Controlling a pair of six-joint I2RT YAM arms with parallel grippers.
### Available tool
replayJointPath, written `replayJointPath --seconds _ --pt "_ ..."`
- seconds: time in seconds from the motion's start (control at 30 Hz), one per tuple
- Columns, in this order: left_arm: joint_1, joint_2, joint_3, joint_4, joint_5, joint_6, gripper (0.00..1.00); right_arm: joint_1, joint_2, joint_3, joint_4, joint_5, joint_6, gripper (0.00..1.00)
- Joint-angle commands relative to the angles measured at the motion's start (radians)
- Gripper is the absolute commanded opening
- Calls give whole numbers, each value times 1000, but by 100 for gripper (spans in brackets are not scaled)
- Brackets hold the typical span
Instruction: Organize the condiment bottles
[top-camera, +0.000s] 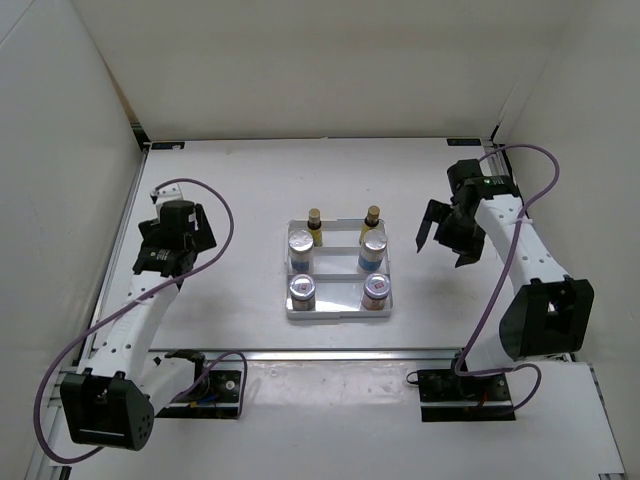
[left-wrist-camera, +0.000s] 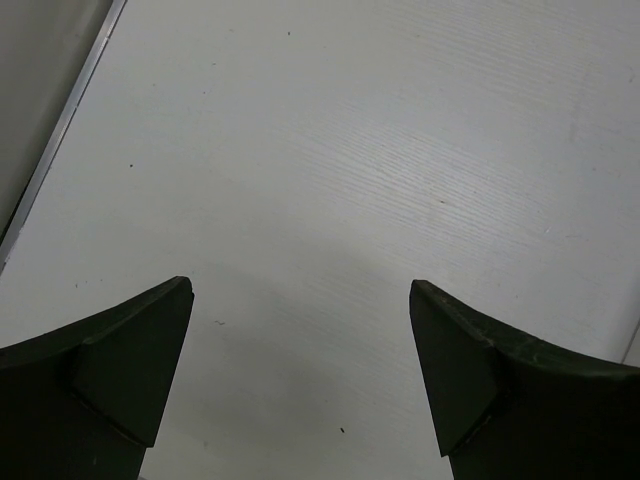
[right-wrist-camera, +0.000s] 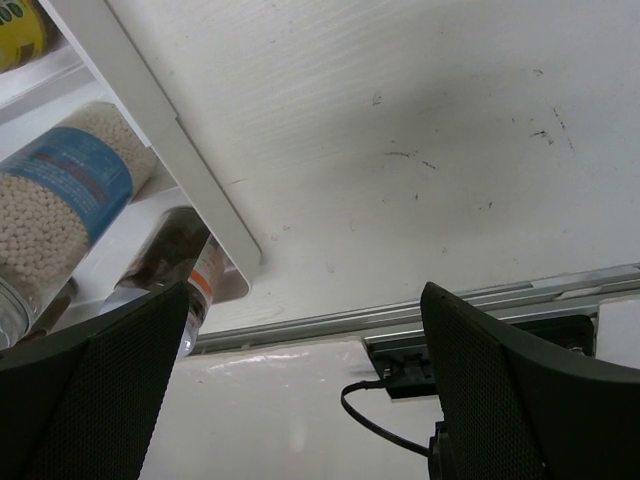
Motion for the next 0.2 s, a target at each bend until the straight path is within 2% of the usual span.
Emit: replayJointPath --seconds 0.0,0.17 --pt "5 -12 0 24 14 -9 100 -5 -6 7 17 -3 -19 100" --pt "5 -12 0 33 37 -29 100 -5 -43 -2 17 29 -19 100"
